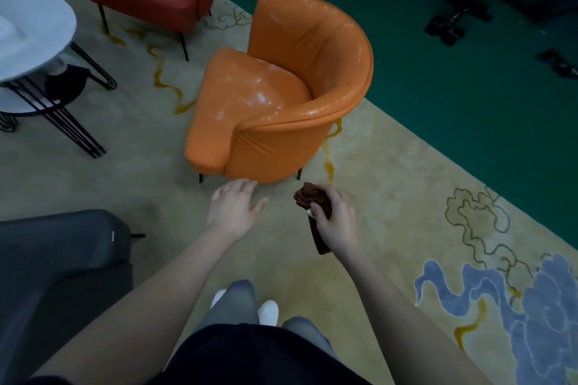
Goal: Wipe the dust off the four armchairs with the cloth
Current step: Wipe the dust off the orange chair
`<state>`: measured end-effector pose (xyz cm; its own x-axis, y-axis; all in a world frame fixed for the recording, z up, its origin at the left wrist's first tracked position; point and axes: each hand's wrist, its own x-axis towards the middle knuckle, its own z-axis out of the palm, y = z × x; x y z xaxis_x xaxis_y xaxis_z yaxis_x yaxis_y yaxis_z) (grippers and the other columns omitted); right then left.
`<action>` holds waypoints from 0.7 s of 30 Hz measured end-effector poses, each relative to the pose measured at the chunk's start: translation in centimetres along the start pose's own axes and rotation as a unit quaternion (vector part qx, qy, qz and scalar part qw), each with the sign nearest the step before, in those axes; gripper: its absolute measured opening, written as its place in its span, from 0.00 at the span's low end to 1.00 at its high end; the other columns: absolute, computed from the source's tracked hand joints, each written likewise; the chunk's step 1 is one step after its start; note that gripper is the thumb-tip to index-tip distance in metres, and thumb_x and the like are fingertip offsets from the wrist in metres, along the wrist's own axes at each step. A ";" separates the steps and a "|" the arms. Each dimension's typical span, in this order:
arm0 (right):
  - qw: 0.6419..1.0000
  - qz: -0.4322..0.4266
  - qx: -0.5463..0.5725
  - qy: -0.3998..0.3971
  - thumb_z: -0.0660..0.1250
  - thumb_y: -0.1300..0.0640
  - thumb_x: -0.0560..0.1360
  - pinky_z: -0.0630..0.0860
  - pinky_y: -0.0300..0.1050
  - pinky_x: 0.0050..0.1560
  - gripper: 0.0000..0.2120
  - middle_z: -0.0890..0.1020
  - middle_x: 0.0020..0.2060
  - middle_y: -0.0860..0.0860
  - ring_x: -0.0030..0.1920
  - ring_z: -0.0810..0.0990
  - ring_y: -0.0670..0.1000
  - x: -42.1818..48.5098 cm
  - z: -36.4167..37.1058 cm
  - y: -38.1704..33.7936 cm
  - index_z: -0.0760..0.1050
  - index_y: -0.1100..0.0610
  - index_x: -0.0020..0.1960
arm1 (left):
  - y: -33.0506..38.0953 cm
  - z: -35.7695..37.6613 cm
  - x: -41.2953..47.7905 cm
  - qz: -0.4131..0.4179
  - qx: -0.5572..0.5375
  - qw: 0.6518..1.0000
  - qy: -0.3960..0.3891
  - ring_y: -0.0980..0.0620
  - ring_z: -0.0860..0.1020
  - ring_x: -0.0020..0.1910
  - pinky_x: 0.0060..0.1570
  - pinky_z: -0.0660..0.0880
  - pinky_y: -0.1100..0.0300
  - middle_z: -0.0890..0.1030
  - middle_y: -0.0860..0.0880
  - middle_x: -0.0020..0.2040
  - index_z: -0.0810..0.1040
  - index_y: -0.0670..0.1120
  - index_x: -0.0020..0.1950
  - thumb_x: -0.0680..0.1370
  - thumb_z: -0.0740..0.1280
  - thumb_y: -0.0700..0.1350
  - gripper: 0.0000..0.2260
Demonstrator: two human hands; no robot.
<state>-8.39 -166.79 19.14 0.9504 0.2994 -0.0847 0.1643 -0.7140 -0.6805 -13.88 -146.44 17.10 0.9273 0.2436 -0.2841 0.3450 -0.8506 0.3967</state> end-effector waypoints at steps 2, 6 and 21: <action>1.000 -0.015 -0.002 -0.009 0.68 0.63 0.76 0.63 0.33 0.50 0.18 0.78 0.56 0.55 0.58 0.76 0.56 2.0 0.3 -0.2 0.76 0.57 0.65 | -0.1 -0.3 1.6 -0.010 -0.003 1.000 0.003 0.48 0.61 0.76 0.72 0.55 0.55 0.65 0.48 0.76 0.64 0.48 0.77 0.83 0.56 0.58 0.25; 0.999 -0.024 -0.010 -0.028 0.68 0.63 0.76 0.64 0.34 0.50 0.18 0.78 0.57 0.56 0.58 0.76 0.57 6.4 1.3 -0.6 0.76 0.57 0.65 | -1.0 -0.9 5.4 -0.031 -0.009 0.999 0.005 0.48 0.62 0.76 0.72 0.55 0.54 0.66 0.48 0.76 0.64 0.48 0.77 0.83 0.57 0.58 0.25; 0.999 -0.006 -0.015 -0.034 0.68 0.63 0.76 0.64 0.33 0.54 0.18 0.76 0.58 0.56 0.58 0.76 0.57 22.5 6.7 -4.0 0.75 0.59 0.66 | -5.9 -5.7 22.5 -0.031 0.010 0.999 -0.032 0.47 0.64 0.74 0.70 0.59 0.53 0.67 0.48 0.75 0.64 0.49 0.77 0.83 0.55 0.58 0.24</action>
<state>10.54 -152.92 15.09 0.9284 0.3493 -0.1268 0.1844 -0.7291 -0.6591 5.80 -133.32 13.30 0.8929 0.2666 -0.3629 0.3981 -0.8440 0.3595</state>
